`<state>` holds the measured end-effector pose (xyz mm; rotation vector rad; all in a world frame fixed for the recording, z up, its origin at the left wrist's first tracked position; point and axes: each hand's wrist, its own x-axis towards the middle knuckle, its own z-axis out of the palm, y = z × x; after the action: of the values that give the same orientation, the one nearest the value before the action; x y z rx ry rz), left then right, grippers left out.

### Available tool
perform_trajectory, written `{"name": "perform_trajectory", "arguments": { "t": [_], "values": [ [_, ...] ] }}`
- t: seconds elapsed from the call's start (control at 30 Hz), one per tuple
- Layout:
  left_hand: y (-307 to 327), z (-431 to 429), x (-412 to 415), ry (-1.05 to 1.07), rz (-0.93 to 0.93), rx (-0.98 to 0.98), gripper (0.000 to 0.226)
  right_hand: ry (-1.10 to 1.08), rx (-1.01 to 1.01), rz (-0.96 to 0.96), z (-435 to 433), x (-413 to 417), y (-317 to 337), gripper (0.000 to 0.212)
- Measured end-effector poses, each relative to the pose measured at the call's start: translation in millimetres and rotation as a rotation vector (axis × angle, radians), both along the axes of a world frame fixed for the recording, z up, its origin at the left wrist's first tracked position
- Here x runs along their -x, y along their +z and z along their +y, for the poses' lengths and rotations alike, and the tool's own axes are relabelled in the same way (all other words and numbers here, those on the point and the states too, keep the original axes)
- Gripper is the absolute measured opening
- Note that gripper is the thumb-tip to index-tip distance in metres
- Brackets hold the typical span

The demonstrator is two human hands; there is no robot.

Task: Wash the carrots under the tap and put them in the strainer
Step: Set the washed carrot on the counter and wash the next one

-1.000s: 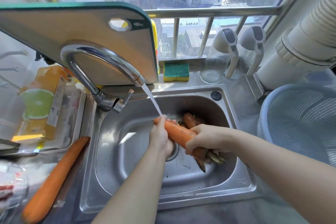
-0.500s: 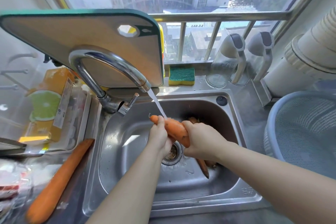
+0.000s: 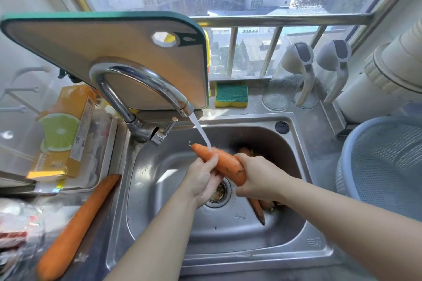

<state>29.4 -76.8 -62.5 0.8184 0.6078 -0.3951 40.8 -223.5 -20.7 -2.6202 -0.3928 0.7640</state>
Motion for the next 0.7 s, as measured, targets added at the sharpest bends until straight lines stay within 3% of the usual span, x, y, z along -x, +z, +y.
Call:
{"name": "perform_trajectory", "arguments": {
  "t": [0.17,0.33,0.53,0.7],
  "values": [
    [-3,-8,-4,0.049,-0.001,-0.135,0.029,0.022,0.023,-0.077,6,4,-4,0.048],
    [2,9,1,-0.033,-0.016,0.041,0.028,0.012,0.003,-0.033,0,0,0,0.052],
    [2,0,-2,0.060,0.028,-0.091,0.034,0.086,0.057,-0.167,7,5,-2,0.053],
    [6,19,5,0.031,0.002,0.101,0.029,0.088,0.004,-0.147,5,0,-1,0.067]
  ]
}}
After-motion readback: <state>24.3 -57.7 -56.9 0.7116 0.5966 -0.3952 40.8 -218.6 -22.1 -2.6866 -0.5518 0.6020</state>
